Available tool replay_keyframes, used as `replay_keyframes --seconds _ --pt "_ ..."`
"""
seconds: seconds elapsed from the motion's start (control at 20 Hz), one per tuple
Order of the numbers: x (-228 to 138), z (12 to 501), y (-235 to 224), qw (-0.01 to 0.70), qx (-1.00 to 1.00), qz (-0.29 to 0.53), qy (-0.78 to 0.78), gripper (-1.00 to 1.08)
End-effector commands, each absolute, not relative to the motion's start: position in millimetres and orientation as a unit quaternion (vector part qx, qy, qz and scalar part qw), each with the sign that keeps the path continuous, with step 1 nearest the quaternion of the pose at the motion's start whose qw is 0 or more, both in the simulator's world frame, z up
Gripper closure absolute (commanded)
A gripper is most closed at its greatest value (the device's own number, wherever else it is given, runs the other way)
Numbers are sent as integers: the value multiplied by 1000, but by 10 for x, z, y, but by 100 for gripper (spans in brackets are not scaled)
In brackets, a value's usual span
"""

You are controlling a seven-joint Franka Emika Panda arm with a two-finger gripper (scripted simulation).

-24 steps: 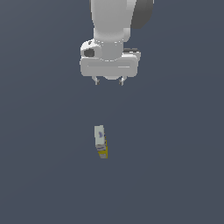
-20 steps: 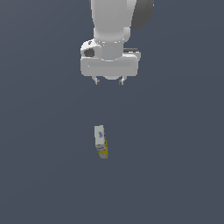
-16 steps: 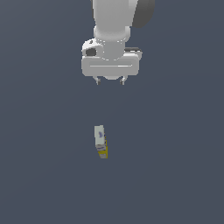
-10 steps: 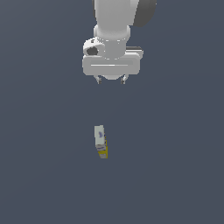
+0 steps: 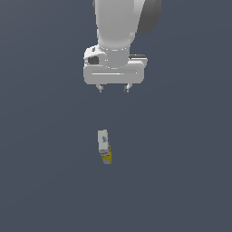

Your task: Pick up the object and move it to a goal position.

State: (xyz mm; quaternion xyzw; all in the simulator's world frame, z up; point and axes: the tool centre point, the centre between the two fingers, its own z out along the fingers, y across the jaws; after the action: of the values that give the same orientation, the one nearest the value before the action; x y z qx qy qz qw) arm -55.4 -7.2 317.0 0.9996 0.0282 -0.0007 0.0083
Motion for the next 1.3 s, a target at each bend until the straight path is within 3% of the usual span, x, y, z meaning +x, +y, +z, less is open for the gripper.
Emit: replay_keyframes --seconds 0.0,0.75,1.25 --pt "-444 3114 -96 8 999 -1 31 -92" --pt "484 2419 -348 3 999 0 54 -92" --pt "777 2068 -462 0 998 0 63 -92"
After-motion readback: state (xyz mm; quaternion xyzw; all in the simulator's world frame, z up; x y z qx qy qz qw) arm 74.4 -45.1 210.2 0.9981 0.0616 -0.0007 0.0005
